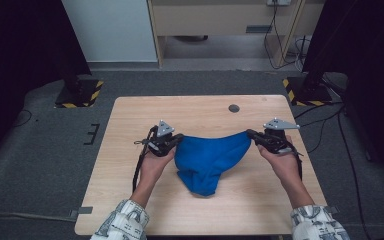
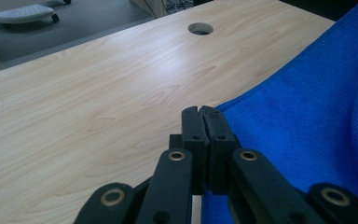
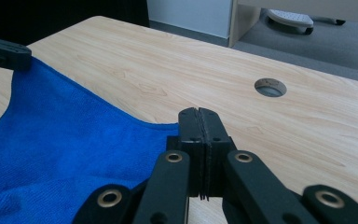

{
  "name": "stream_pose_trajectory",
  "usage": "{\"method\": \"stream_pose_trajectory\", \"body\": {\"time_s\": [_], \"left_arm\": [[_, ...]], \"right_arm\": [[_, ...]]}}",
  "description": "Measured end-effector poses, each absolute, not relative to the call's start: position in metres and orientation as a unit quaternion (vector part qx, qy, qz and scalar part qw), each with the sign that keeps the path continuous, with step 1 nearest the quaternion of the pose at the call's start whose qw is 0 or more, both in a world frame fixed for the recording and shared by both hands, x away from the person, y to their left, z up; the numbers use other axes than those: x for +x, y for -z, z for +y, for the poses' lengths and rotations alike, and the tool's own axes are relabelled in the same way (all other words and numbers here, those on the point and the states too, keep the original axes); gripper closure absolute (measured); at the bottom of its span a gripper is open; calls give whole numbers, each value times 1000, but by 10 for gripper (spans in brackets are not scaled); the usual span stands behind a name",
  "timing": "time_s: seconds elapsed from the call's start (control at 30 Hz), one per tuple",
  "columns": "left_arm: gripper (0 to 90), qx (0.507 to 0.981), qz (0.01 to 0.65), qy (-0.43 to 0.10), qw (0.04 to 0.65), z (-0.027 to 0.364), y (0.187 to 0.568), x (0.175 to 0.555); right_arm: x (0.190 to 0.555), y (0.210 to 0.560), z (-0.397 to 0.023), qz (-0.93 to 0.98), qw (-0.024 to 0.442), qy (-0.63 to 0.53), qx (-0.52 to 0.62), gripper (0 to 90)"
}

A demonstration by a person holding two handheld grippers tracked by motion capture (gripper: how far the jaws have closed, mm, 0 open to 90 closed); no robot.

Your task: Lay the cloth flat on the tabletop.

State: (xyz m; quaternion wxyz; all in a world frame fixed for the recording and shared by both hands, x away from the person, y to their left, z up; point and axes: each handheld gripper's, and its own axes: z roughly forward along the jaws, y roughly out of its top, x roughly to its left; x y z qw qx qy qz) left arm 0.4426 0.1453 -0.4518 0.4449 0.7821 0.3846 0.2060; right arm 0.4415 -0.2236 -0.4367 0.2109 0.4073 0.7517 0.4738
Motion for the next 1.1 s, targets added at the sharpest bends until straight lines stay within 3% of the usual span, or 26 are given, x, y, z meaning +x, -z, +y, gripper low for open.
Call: {"method": "stream_pose_trajectory", "body": {"time_s": [1.1], "left_arm": [[885, 773, 378, -212, 464, 148, 438, 437]], "right_arm": [[433, 412, -227, 747, 220, -488, 395, 895]]}}
